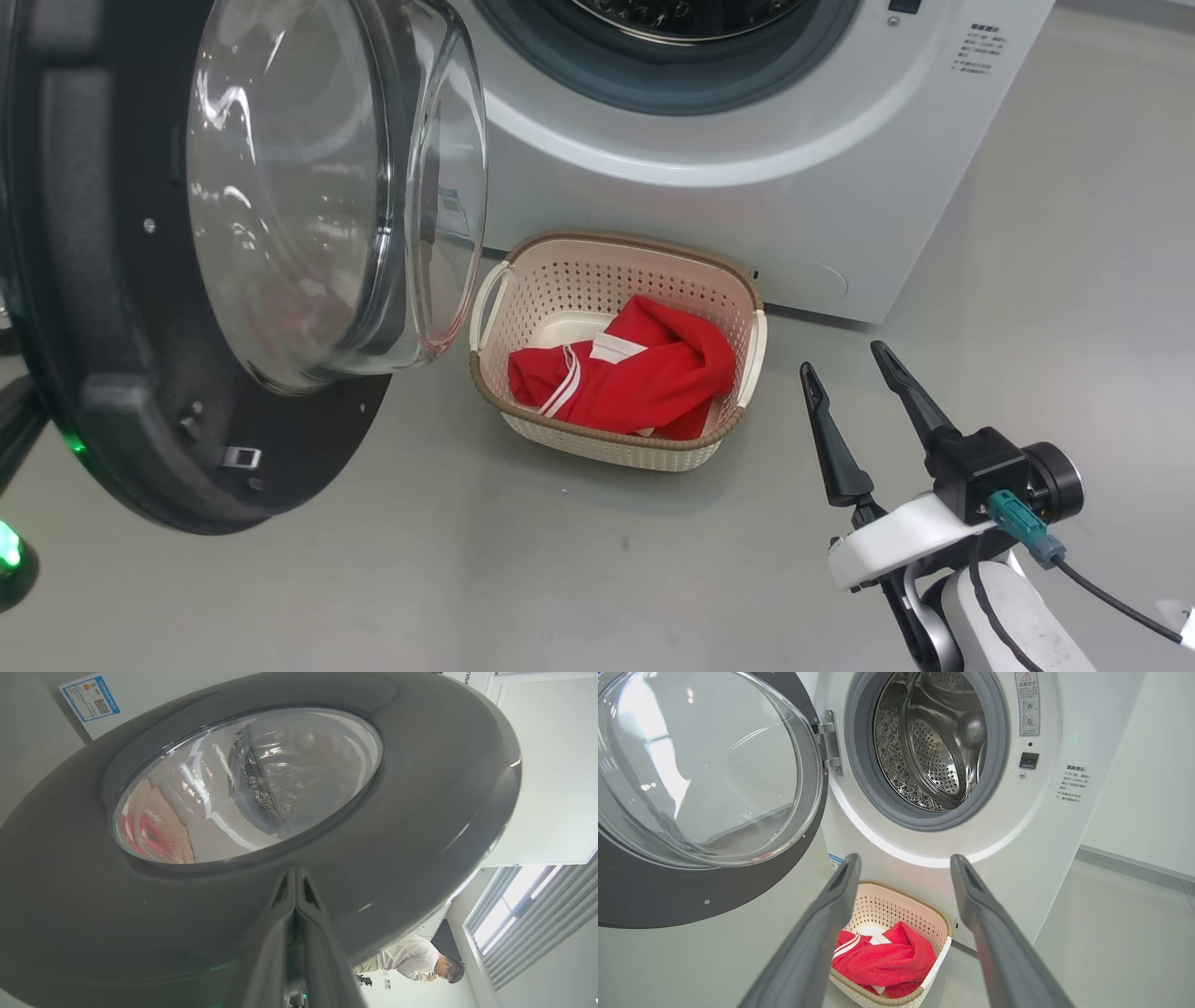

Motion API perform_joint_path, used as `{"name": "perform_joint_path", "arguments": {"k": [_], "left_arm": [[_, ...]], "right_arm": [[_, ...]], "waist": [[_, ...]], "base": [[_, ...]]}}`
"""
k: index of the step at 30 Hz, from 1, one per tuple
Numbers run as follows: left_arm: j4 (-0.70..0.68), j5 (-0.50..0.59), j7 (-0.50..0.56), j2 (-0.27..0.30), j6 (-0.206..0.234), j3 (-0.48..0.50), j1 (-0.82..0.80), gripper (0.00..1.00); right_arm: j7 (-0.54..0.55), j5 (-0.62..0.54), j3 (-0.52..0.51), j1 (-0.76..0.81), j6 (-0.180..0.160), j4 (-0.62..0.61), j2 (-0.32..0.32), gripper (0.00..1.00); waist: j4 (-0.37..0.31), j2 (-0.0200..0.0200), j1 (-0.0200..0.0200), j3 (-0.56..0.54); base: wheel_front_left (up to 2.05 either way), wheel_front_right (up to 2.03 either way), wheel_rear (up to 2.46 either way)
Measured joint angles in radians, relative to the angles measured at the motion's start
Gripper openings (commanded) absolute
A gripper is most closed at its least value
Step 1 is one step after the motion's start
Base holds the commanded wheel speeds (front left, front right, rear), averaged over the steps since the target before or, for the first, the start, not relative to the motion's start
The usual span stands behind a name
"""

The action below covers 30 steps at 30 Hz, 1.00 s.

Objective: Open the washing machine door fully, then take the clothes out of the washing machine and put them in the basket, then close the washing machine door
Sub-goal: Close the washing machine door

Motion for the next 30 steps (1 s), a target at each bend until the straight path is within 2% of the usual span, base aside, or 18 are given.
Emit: {"name": "perform_joint_path", "arguments": {"k": [13, 30], "left_arm": [[-0.103, -0.031, 0.078, -0.039, -0.022, -0.041, 0.090, 0.00], [-0.253, -0.032, 0.110, -0.055, -0.014, -0.089, 0.111, 0.00]], "right_arm": [[-0.006, 0.025, 0.019, 0.001, -0.004, 0.012, 0.017, 1.00], [-0.009, 0.043, 0.036, -0.002, -0.016, 0.007, 0.033, 1.00]], "waist": [[-0.075, 0.0000, 0.0000, -0.031], [-0.253, 0.0000, 0.0000, -0.015]], "base": [[0.00, 0.00, 0.00], [0.00, 0.00, 0.00]]}}
